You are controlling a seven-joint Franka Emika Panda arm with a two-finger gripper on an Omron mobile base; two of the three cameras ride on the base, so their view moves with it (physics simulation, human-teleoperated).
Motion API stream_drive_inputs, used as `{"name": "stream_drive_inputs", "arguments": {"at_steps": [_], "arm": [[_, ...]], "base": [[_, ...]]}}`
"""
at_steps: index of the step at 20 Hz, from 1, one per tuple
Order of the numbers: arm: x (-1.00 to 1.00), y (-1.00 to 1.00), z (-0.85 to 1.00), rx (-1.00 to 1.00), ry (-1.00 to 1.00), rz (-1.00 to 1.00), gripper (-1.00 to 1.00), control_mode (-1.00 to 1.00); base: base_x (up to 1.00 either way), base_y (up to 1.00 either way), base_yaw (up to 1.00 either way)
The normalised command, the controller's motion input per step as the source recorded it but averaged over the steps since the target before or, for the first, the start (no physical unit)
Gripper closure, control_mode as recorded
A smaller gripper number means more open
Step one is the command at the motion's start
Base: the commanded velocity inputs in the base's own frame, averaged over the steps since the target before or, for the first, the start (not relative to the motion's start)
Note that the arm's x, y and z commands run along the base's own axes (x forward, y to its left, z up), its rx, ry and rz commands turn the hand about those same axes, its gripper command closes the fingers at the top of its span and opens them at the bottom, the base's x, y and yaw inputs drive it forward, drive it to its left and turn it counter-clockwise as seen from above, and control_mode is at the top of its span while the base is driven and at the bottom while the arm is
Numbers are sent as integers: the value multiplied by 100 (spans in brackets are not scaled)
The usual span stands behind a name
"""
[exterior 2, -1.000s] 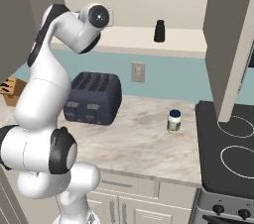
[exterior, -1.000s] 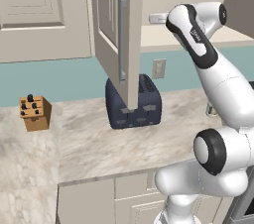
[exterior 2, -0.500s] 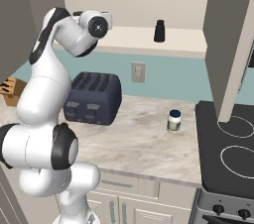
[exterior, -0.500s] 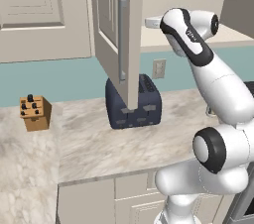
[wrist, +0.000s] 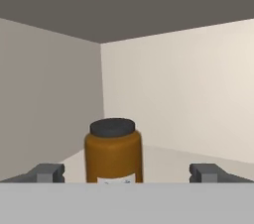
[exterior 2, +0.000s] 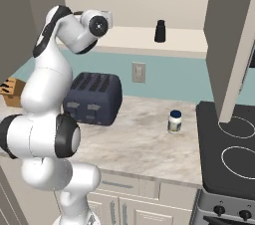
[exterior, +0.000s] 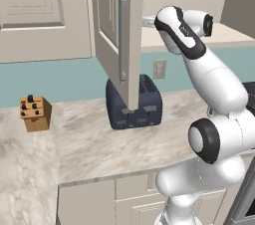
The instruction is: Collect the turmeric, mayonnaise, and shaker from the cabinet and place them next to the stove.
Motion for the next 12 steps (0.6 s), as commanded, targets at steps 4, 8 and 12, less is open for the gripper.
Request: {"name": "stream_drive_inputs", "arguments": {"at_steps": [4,8,12], "arm": [[10,22,0,-1,0,0,-100,-100],[11,31,0,-3,0,0,-100,-100],[12,17,0,0,0,0,-100,-100]], "base": [[0,0,0],[0,0,0],[0,0,0]]}}
